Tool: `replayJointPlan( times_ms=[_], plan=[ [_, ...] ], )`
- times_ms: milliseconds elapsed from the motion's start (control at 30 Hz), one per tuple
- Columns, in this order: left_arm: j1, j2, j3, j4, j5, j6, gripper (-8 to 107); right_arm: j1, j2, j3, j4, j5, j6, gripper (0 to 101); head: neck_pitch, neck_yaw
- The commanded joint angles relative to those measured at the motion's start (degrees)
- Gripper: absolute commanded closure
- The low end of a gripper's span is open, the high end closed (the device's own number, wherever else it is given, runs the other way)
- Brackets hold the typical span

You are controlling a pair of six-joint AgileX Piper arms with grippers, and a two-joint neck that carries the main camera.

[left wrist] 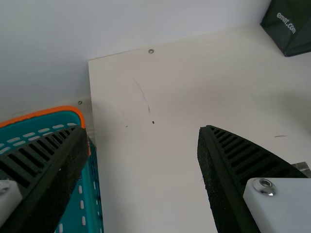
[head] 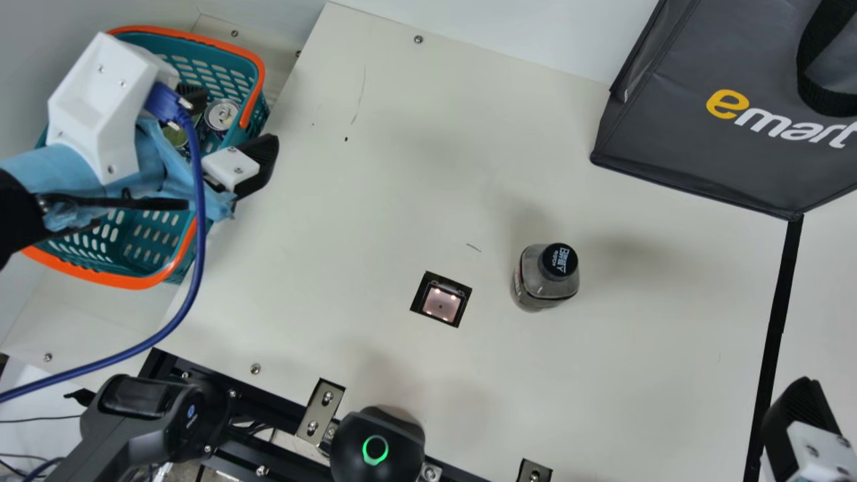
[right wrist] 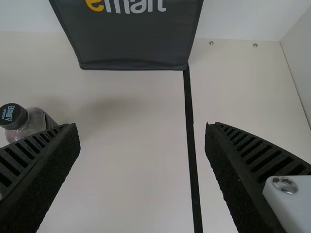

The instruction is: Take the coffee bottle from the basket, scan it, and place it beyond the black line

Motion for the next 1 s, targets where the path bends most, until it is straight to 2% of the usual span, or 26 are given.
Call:
replayJointPlan(
  times_ms=[0,333,967],
  plan=[
    [0.80,-0.36,0.16,-0.62,0.28,0.46,9,0.00,0.00,0.00,0.00,0.00,0.00,10,-1.48,0.14],
    [1.97,-3.99,2.56,-0.81,0.90,1.53,9,0.00,0.00,0.00,0.00,0.00,0.00,10,-1.48,0.14],
    [1.96,-3.96,2.52,-0.88,0.99,1.56,9,0.00,0.00,0.00,0.00,0.00,0.00,10,-1.48,-1.20]
  ],
)
